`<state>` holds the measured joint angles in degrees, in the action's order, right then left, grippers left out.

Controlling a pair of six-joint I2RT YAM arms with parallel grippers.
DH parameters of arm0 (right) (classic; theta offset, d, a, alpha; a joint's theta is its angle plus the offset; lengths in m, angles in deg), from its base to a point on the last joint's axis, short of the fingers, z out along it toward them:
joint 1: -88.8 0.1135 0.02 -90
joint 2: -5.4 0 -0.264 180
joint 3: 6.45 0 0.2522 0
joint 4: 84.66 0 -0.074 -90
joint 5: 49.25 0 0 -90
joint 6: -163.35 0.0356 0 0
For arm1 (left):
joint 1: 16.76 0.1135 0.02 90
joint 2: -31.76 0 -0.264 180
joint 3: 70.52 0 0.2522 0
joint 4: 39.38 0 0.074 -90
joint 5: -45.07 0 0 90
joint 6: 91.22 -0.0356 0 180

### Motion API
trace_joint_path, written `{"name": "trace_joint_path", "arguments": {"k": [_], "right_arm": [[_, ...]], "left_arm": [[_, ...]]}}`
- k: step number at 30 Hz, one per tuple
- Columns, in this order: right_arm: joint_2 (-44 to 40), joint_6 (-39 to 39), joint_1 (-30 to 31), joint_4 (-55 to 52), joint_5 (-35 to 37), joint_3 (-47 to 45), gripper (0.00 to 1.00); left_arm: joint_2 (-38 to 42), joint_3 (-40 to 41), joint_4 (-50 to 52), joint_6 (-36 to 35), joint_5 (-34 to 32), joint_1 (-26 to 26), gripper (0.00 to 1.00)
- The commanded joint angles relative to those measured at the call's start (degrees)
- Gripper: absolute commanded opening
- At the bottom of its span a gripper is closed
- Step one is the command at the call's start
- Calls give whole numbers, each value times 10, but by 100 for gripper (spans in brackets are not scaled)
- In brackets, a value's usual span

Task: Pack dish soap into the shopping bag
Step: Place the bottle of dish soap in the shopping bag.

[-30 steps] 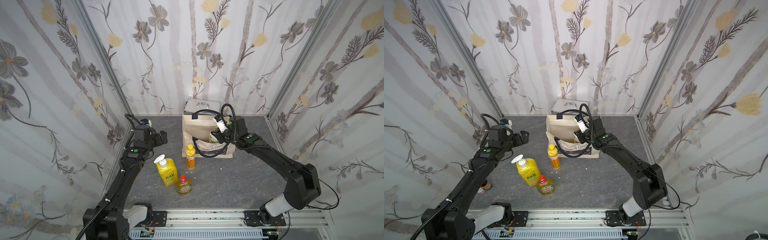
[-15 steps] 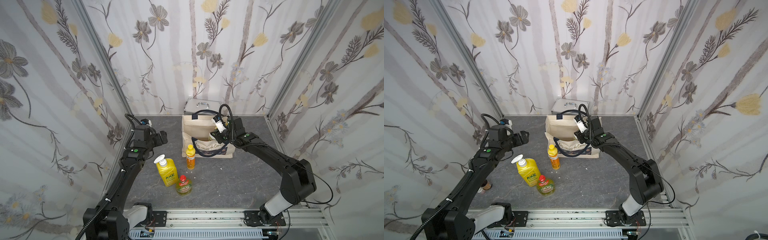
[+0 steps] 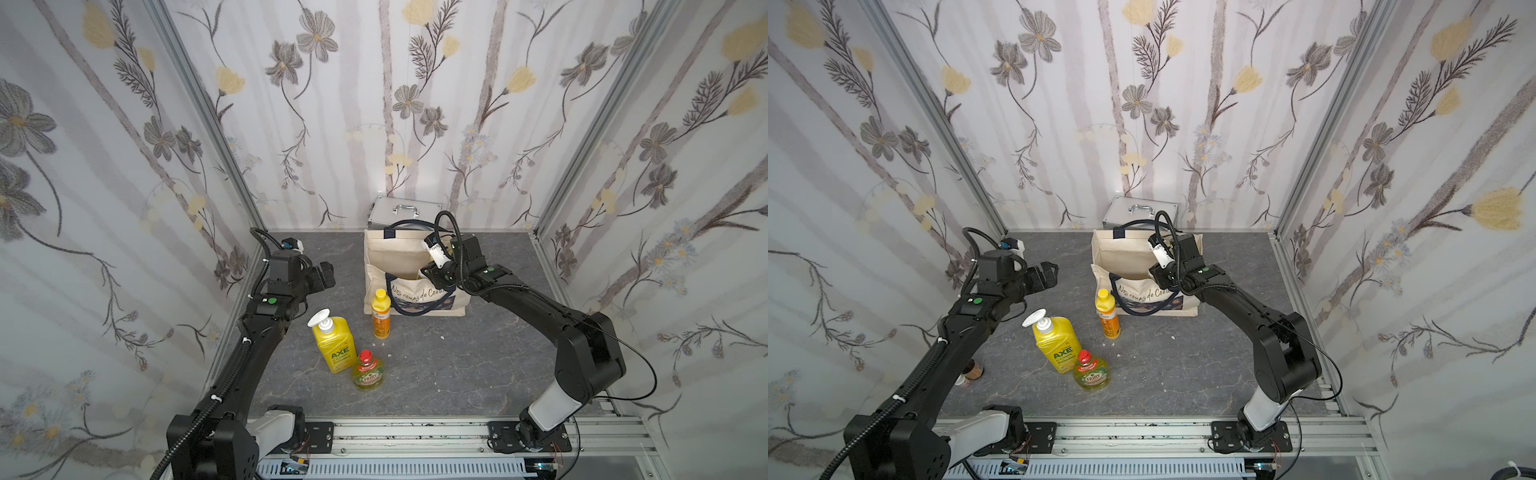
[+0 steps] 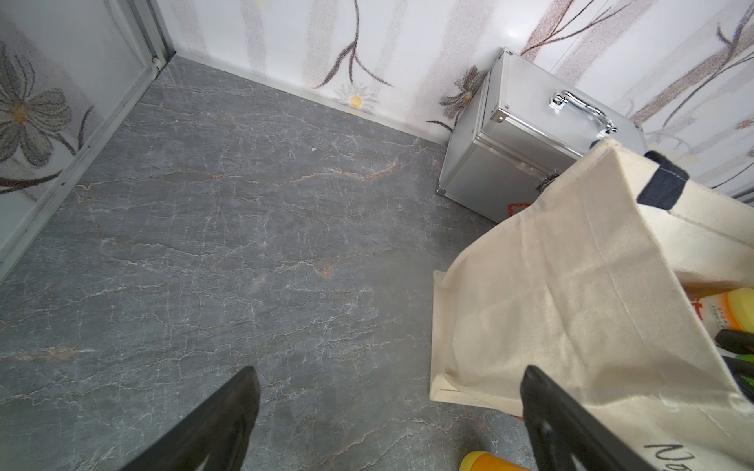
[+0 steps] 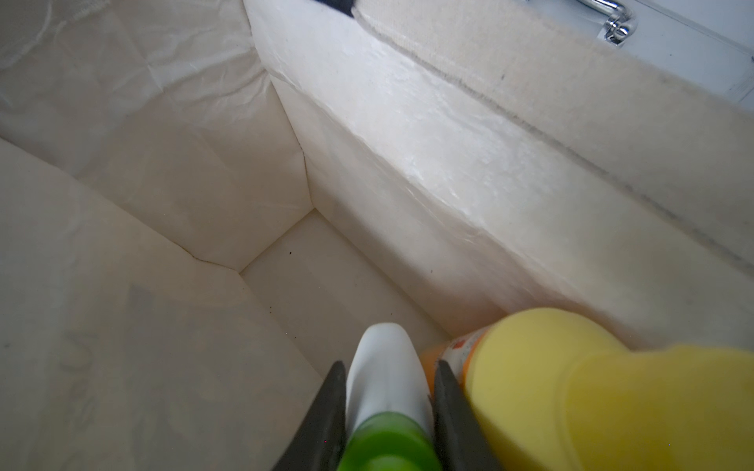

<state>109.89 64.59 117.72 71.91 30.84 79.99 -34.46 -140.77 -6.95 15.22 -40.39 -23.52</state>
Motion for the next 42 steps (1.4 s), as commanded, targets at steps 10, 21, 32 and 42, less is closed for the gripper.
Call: {"name": "trace_joint_path", "arguments": {"k": [10, 21, 32, 42], "right_arm": [[1, -11, -2, -17, 24, -5, 0], [-39, -3, -2, -27, 20, 1, 40], [-39, -3, -2, -46, 20, 27, 46], [-68, 4, -2, -51, 24, 36, 53]], "left_arm": [[0, 1, -6, -4, -6, 0, 100], [-3, 0, -8, -4, -3, 0, 100], [0, -1, -8, -3, -2, 0, 100], [2, -1, -8, -2, -3, 0, 100]]}}
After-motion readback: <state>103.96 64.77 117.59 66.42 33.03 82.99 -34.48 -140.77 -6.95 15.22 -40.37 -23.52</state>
